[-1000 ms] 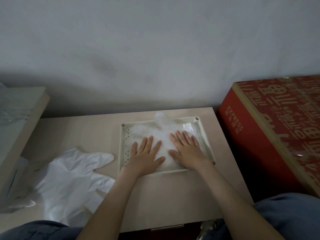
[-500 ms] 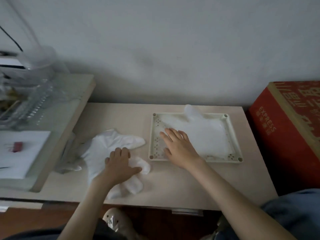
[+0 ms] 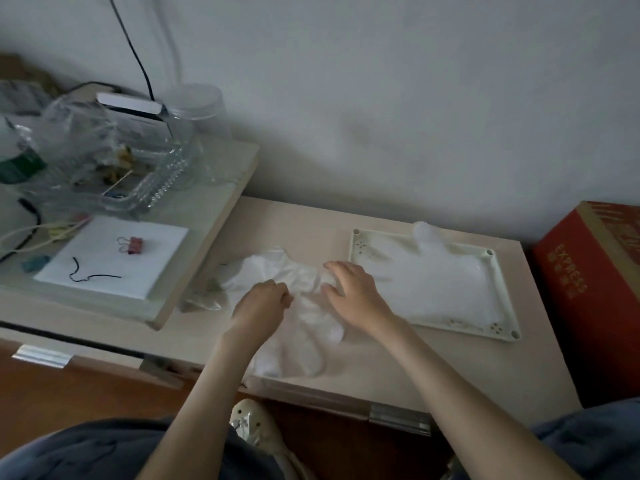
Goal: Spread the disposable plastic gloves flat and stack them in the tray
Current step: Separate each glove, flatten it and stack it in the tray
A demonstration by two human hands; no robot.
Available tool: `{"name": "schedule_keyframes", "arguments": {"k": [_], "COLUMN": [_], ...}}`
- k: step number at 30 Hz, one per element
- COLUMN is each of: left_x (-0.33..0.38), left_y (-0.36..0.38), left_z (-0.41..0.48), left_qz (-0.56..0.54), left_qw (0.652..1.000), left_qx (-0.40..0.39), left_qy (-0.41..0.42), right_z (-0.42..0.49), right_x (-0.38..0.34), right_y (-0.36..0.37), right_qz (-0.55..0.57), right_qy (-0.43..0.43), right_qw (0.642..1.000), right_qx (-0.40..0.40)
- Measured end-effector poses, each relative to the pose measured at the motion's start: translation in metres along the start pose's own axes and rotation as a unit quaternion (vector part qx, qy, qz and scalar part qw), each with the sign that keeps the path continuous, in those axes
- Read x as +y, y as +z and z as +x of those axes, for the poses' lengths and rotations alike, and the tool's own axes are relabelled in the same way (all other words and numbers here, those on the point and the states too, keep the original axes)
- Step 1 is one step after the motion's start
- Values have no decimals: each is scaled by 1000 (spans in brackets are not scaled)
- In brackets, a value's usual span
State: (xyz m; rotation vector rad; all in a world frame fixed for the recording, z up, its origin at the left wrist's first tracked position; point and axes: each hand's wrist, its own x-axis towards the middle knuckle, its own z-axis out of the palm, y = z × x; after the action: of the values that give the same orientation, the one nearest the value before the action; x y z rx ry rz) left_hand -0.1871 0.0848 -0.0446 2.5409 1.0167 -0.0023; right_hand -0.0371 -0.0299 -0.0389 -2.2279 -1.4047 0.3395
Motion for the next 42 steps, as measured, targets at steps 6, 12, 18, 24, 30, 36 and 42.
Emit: {"name": "schedule_keyframes", "arguments": {"k": [6, 12, 18, 24, 30, 36, 42], "left_x": [11, 9, 7, 54, 92, 121, 151], "left_y": [8, 19, 0, -39, -50, -35, -19], "left_z": [-11, -3, -7, -17, -5, 14, 30], "left_qz": [48, 113, -10, -346, -783, -808, -816], "left_qw": [996, 992, 997, 921, 622, 579, 551], "left_qx": [-64, -56, -54, 170, -12, -107, -171], "left_qy": [25, 29, -50, -48, -15, -28, -40], "right_z": [0, -8, -11, -10, -5, -17, -23], "right_x": [6, 14, 20, 19, 7, 33, 66], "right_y": [-9, 1, -14, -30, -33, -56, -84], "right_qz": [27, 16, 160, 355, 649, 740, 780], "right_qy": [38, 26, 62, 104, 178, 152, 145], "right_qw": [996, 995, 985, 920, 735, 651, 609], "right_qx": [-70, -99, 0, 131, -76, -70, 15]}}
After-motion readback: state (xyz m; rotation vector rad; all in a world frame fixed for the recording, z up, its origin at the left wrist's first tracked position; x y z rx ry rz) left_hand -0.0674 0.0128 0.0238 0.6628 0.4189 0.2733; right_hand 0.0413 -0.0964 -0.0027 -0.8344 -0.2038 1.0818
